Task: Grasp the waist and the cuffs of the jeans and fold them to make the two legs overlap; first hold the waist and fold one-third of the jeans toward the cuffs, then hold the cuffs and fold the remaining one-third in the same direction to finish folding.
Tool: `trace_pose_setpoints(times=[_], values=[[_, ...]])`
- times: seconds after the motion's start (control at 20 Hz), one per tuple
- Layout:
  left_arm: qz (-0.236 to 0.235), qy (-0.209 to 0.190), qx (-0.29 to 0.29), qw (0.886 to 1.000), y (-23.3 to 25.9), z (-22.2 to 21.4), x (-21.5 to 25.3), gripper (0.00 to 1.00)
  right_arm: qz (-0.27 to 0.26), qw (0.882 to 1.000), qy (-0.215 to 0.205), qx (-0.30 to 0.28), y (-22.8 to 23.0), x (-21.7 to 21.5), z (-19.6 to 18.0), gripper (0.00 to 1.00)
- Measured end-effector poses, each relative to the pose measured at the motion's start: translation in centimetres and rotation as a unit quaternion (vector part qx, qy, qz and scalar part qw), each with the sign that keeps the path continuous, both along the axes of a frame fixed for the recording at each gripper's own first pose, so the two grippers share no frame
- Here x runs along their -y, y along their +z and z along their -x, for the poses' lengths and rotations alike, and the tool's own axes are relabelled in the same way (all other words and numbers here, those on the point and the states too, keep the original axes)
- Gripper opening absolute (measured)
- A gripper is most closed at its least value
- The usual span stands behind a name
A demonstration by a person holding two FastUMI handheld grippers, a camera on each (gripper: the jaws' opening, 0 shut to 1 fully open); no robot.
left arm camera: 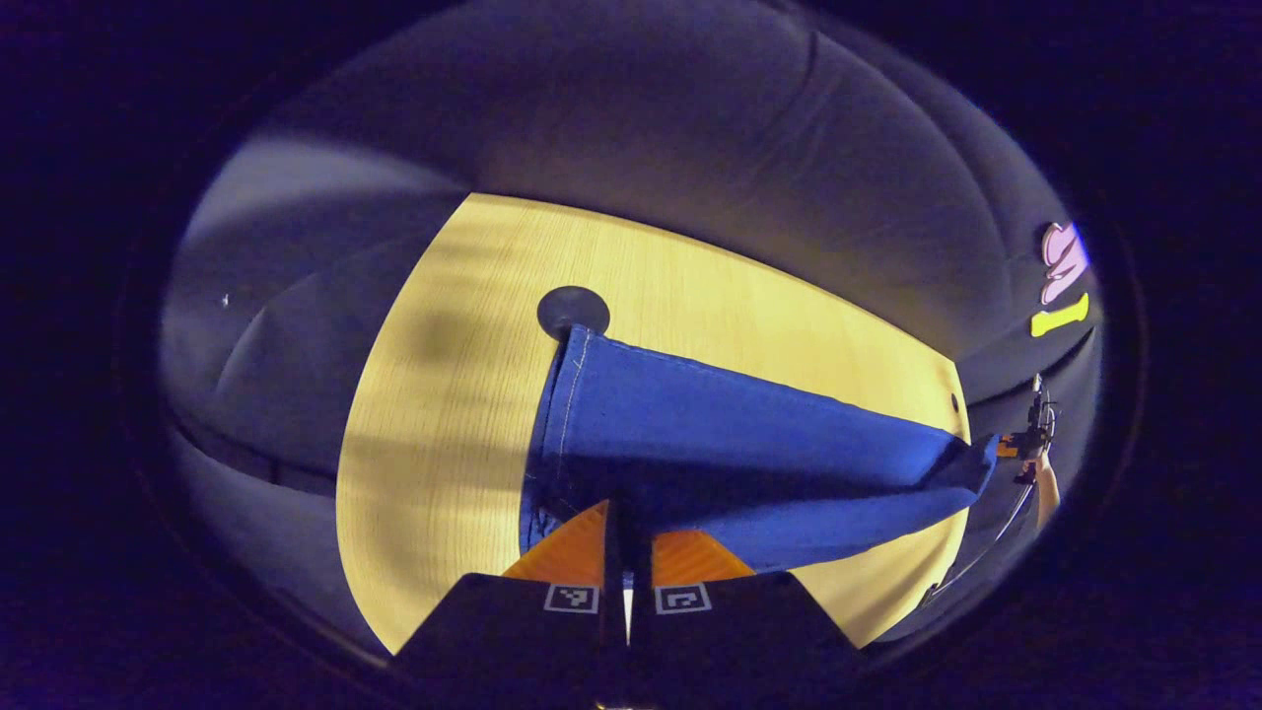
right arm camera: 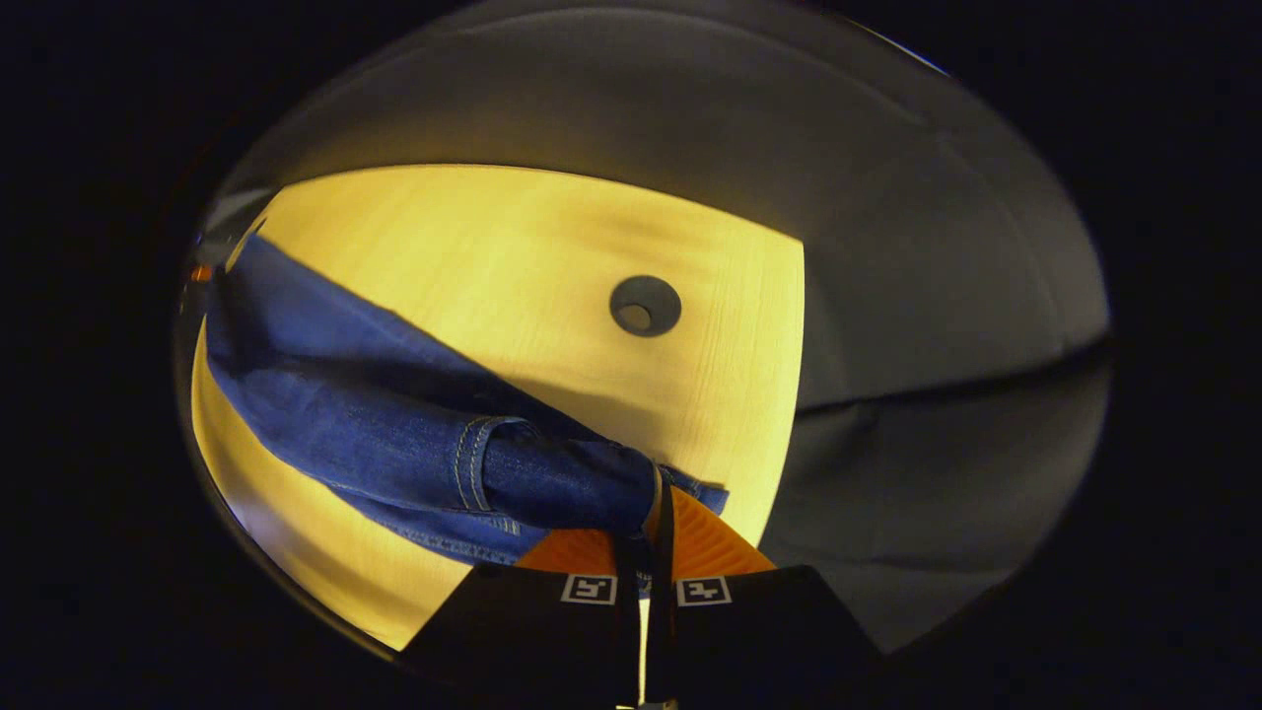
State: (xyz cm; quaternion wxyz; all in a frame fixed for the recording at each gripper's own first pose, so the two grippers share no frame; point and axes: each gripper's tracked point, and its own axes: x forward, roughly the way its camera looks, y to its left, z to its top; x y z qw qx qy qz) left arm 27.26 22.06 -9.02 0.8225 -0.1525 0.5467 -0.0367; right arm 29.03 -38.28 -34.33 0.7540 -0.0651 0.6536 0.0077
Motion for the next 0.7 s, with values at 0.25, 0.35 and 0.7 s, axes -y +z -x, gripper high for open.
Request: trace_pose_setpoints(times=[0.25, 0.35, 0.7], values=[[0.012, 0.001, 0.018, 1.000, 0.8, -0.4, 0.9, 0.41, -0.028, 0.992, -0.107, 0.054, 2.2, -0.1, -1.6, 0.53], [0.003, 0.002, 0.056, 0.998, 2.7, -0.4, 1.2, 0.80, -0.053, 0.986, -0.128, 0.092, 3.2, -1.1, -1.1, 0.83], [-0.093, 0.005, 0.239, 0.966, 11.0, 5.1, 1.6, 0.97, -0.014, 0.959, -0.163, 0.233, 8.4, -2.5, 3.4, 0.99]])
